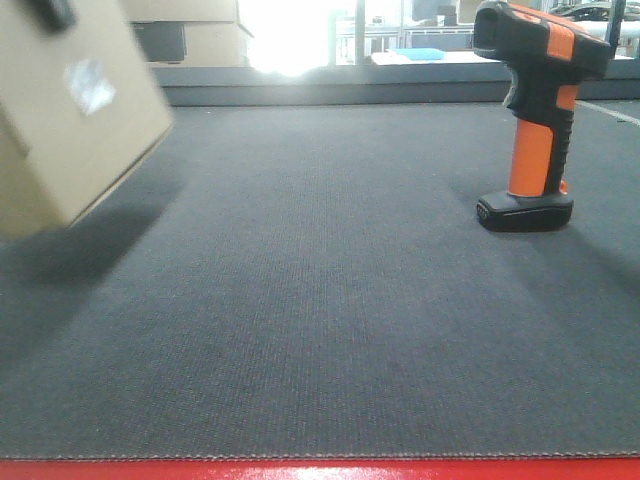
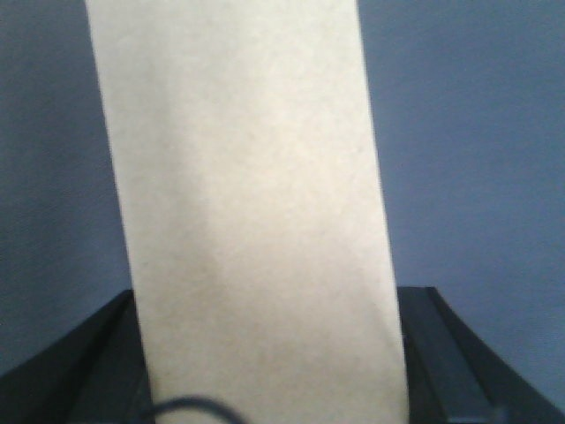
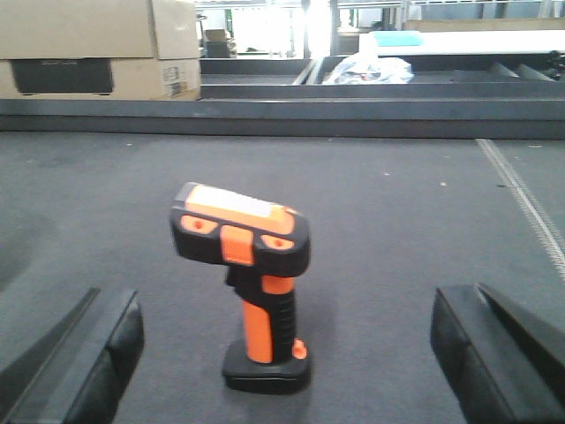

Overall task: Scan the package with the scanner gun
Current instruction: 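Lift the box with the left gripper and tilt its label toward the scanner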

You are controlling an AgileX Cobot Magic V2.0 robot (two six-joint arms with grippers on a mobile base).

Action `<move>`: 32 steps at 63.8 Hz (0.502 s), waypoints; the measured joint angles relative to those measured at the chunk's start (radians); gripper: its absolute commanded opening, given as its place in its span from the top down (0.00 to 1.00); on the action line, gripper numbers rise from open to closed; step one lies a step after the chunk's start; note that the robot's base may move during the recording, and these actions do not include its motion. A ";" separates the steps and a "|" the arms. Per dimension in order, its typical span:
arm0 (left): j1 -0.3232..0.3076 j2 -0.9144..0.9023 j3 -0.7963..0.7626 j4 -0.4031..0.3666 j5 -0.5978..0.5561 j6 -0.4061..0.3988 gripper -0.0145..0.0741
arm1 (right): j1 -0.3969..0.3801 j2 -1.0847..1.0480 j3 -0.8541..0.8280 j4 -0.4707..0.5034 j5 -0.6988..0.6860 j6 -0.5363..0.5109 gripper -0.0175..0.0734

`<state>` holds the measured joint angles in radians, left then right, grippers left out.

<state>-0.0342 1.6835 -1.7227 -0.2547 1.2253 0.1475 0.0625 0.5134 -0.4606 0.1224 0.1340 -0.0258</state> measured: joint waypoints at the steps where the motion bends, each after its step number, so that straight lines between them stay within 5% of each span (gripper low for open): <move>1: 0.000 -0.009 0.000 -0.012 0.000 0.003 0.96 | 0.004 0.000 0.000 0.000 0.000 0.000 0.18; 18: 0.000 -0.076 0.000 -0.181 0.003 0.007 0.96 | 0.102 0.047 0.000 0.000 -0.007 0.000 0.18; 32: 0.000 -0.076 0.000 -0.200 0.003 0.007 0.96 | 0.119 0.252 0.002 0.000 -0.134 0.000 0.18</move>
<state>-0.0342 1.6077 -1.7227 -0.4550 1.2279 0.1541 0.1812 0.7656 -0.4588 0.1224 0.0000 -0.0258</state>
